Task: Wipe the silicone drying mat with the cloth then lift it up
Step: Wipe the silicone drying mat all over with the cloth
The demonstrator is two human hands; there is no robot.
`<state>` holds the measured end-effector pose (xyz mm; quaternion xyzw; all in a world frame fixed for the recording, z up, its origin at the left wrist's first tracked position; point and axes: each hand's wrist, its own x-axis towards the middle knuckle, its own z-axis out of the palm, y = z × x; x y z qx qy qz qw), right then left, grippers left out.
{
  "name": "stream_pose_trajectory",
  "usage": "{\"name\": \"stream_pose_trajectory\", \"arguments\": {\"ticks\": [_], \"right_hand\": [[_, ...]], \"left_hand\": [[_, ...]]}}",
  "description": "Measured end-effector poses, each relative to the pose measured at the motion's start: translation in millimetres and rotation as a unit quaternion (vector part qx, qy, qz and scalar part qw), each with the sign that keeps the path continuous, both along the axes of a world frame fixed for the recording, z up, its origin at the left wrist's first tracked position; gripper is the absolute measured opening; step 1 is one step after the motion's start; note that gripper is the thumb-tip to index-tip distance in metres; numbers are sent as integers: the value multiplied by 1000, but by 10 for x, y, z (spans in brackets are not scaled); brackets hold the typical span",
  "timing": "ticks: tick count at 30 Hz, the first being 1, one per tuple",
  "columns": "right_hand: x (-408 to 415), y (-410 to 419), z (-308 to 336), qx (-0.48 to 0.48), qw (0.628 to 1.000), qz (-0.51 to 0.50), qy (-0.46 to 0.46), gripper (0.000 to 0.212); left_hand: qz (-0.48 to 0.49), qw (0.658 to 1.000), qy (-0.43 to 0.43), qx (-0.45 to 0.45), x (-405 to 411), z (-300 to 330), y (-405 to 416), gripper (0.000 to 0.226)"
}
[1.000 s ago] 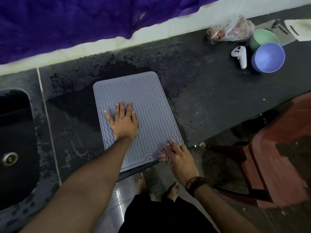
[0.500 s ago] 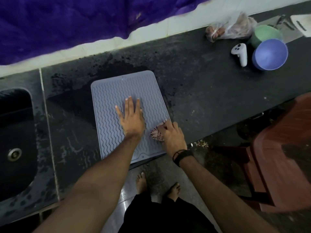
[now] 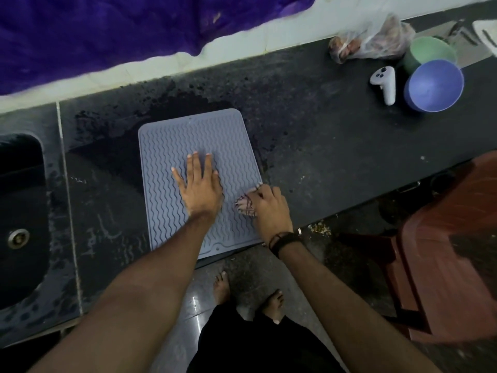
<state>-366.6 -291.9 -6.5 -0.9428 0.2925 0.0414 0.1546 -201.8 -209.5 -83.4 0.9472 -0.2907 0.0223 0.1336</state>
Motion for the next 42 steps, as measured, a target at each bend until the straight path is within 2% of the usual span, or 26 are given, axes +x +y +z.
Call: {"name": "stream_pose_trajectory", "arguments": {"ticks": [3, 10, 16, 20, 28, 31, 35, 38, 42], "right_hand": [[-81, 2, -55, -4, 1000, 16, 26, 51], [-807, 244, -32, 5, 999, 34, 26, 50], [-421, -26, 10, 2, 999, -11, -30, 55], [-215, -118, -61, 2, 1000, 6, 15, 53], [-986, 247, -5, 3, 999, 17, 46, 50], [-852, 234, 68, 7, 1000, -11, 12, 51], [-217, 100, 38, -5, 999, -36, -34, 52], [148, 46, -55, 4, 1000, -29, 5, 52], [-52, 174, -152, -2, 1000, -15, 21, 55]], "left_hand": [[1, 1000, -5, 1, 2, -3, -7, 53], [9, 1000, 0, 13, -7, 5, -18, 54], [7, 999, 9, 36, -7, 17, -30, 53], [1, 999, 15, 49, -3, 39, -23, 50], [-9, 999, 19, 27, -5, 39, -15, 50], [-13, 999, 25, 23, -6, 35, -6, 51], [-15, 999, 35, 21, 6, 53, 1, 50], [-11, 999, 43, 16, -5, 70, 0, 49], [-12, 998, 55, 12, 5, 65, 2, 49]]}}
